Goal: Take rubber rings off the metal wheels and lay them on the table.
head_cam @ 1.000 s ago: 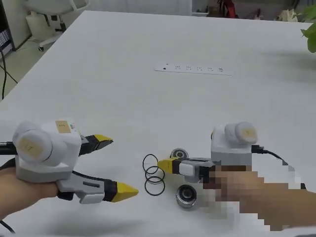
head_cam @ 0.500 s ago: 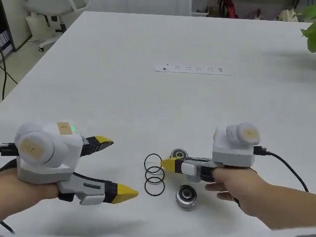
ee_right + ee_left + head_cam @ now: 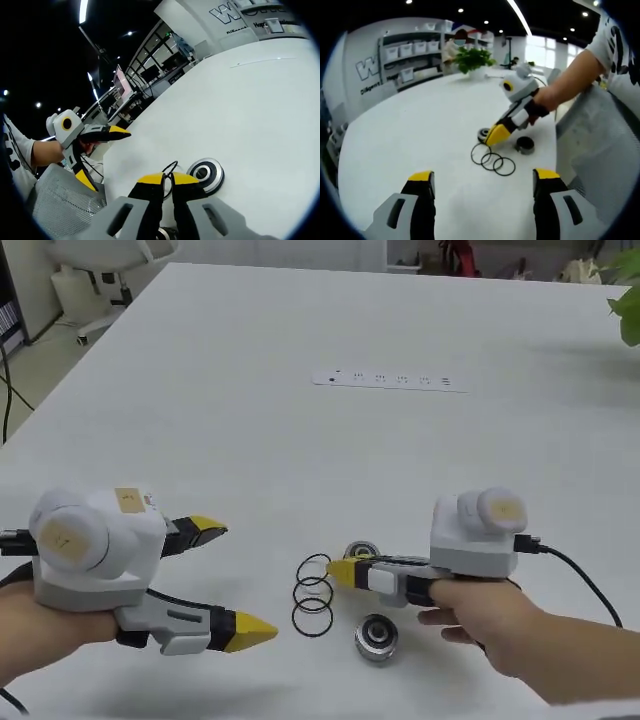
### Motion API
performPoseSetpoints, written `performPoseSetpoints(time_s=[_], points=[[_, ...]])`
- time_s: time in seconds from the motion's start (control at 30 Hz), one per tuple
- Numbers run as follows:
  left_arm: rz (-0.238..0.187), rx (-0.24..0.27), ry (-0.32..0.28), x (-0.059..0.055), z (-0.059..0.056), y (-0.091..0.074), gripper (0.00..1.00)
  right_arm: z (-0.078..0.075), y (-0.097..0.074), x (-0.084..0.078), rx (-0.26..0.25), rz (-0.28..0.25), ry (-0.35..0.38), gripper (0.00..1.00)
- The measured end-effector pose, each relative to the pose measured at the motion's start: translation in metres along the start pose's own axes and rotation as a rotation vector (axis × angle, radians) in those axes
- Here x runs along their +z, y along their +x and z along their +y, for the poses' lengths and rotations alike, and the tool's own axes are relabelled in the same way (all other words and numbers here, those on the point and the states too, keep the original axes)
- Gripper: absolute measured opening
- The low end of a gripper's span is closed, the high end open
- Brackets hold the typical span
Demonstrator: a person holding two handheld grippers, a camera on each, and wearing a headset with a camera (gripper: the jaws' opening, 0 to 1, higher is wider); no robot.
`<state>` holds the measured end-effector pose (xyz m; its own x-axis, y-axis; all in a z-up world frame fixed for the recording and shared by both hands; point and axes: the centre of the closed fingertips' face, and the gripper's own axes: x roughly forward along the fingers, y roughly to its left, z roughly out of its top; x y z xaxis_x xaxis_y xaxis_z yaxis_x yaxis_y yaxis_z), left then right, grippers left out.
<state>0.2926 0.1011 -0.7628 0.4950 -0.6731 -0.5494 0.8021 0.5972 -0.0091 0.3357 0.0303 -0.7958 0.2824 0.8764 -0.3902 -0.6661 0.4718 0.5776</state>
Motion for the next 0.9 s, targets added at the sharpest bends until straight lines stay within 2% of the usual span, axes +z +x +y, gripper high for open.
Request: performPoseSetpoints(time_s=[0.17, 0.6, 0.8, 0.9], points=[[0.003, -0.001, -0.001, 0.0035, -0.0057, 0.0005, 0.82, 0.0004, 0.0004, 0.0003, 0.003, 0.0, -0.008, 0.03], [0.008, -0.002, -0.002, 0.0063, -0.0101, 0.0007, 0.81, 0.0065, -0.0001, 0.0054, 0.014, 0.002, -0.06, 0.09], [0.013, -0.005, -0.001, 0.0055, -0.0103, 0.0002, 0.81, 0.0073, -0.0015, 0.0046, 0.009, 0.023, -0.094, 0.11], [0.013, -0.006, -0.001, 0.0058, -0.0107, -0.0001, 0.81, 0.0076, -0.0018, 0.0029, -0.002, 0.041, -0.139, 0.12]])
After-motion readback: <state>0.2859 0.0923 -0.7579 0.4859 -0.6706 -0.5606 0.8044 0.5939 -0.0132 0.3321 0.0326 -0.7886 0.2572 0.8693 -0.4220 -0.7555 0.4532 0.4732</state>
